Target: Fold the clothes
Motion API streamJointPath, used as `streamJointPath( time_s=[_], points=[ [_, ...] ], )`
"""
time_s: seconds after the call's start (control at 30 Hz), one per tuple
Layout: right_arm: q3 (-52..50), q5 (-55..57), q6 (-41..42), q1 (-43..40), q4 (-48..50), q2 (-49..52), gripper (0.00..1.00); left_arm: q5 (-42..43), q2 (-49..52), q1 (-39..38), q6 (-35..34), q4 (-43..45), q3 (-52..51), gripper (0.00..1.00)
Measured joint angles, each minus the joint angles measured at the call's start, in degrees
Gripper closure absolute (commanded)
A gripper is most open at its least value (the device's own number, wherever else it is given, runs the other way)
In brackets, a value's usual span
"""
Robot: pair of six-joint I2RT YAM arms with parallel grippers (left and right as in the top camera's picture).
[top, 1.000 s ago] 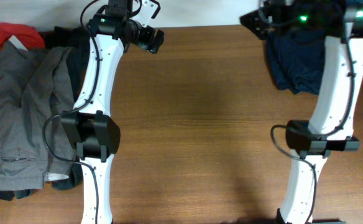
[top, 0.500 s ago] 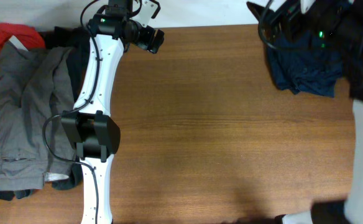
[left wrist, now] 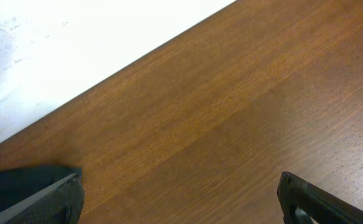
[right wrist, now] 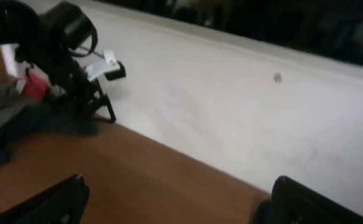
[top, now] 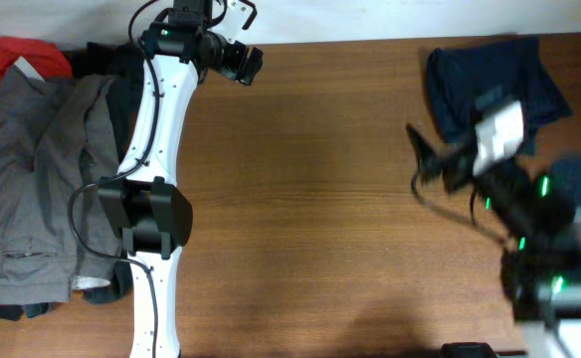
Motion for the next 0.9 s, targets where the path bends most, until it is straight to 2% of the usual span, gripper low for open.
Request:
streamJointPath(
  time_s=[0.23, 0.43, 0.6, 0.8, 0.9],
  points=[
    [-27.23, 1.95, 4.72, -1.07, 12.04, -20.33, 0.01, 0.02, 0.0, 0.02, 0.0, -0.07, 0.0, 0.01],
    [-42.53, 3.39, 7.28, -1.07, 13.35, -32.44, 0.01, 0.02, 0.0, 0.02, 0.0, -0.07, 0.0, 0.01],
    [-48.63, 4.15, 8.72, -1.07, 13.33, -38.56, 0.01, 0.02, 0.0, 0.02, 0.0, -0.04, 0.0, 0.01],
    [-49.7, 7.26, 9.33, -1.07, 5.27, -42.47, 0.02, 0.02, 0.0, 0.02, 0.0, -0.04, 0.0, 0.01],
    [-49.72, 9.18, 9.33, -1.09, 4.92, -43.76, 0.01, 0.02, 0.0, 0.0, 0.0, -0.02, 0.0, 0.01]
  ],
)
